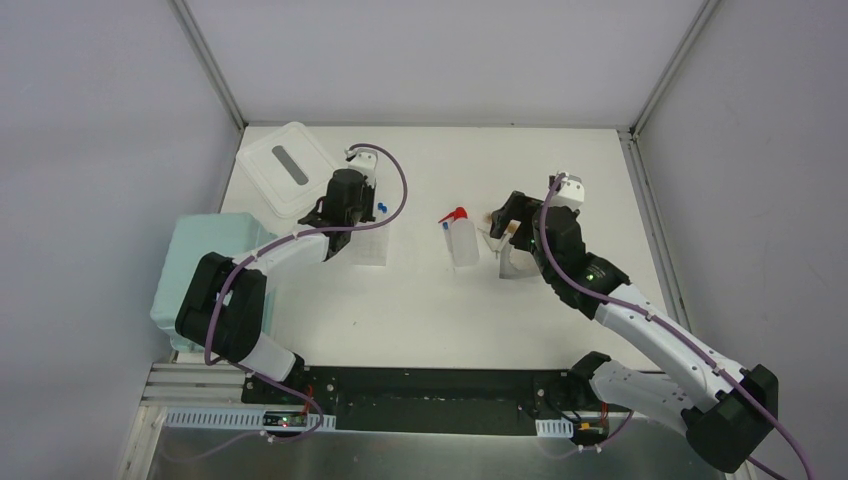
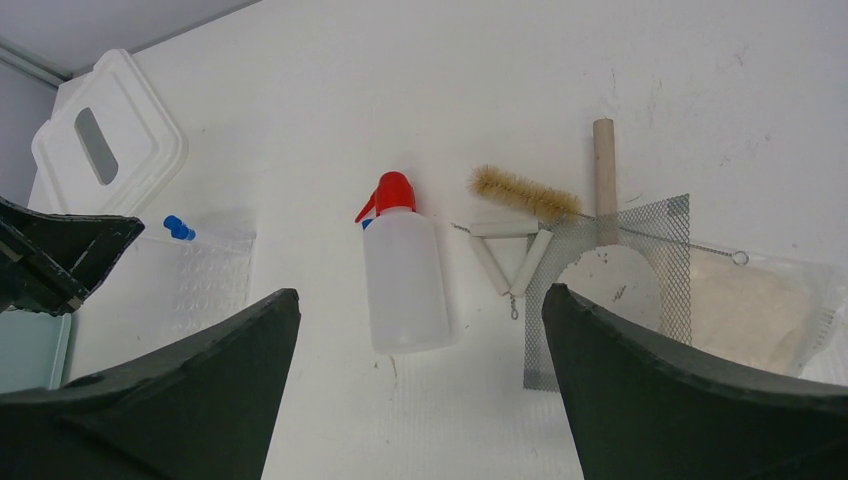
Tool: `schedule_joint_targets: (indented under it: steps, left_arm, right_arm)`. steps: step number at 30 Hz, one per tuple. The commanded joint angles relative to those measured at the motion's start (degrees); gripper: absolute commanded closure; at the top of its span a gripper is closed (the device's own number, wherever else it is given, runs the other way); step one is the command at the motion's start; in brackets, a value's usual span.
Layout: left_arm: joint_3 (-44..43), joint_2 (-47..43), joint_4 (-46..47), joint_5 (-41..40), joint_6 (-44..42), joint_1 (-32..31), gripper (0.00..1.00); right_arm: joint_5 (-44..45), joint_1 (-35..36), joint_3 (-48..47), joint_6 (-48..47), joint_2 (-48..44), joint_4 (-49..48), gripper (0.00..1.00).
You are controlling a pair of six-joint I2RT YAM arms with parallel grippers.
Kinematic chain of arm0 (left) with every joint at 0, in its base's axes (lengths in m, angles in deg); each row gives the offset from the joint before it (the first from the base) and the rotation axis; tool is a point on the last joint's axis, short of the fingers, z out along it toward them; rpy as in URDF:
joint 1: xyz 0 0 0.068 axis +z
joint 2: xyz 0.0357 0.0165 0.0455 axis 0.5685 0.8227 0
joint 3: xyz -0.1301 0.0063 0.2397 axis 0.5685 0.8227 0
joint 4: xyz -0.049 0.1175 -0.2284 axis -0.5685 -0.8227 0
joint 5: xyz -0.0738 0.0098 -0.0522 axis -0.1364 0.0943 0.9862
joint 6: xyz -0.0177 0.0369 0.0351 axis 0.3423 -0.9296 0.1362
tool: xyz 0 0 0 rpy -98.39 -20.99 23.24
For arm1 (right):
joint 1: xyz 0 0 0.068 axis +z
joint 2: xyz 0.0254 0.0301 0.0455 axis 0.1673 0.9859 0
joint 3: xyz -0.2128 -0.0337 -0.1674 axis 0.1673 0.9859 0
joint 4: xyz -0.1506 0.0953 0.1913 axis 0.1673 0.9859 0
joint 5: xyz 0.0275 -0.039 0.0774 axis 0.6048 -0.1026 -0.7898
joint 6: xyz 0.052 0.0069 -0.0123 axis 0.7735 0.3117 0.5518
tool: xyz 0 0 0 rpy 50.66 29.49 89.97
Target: Organize the chemistry lab equipment
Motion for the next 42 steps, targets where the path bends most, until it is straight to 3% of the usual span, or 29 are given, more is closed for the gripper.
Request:
schedule_joint_targets:
  steps: [1, 42]
  left_arm:
    - [0.99, -1.05, 0.22, 0.60, 0.31, -0.45, 1.00]
    - [1.00, -2.65, 0.28, 1.54, 2.64, -0.47, 1.00]
  right_arm:
    - [-0.41, -0.35, -0.10, 0.80, -0.28, -0.81, 0.05]
    - [-1.81, -0.75, 0.08, 1.78, 1.00, -0.98, 0.05]
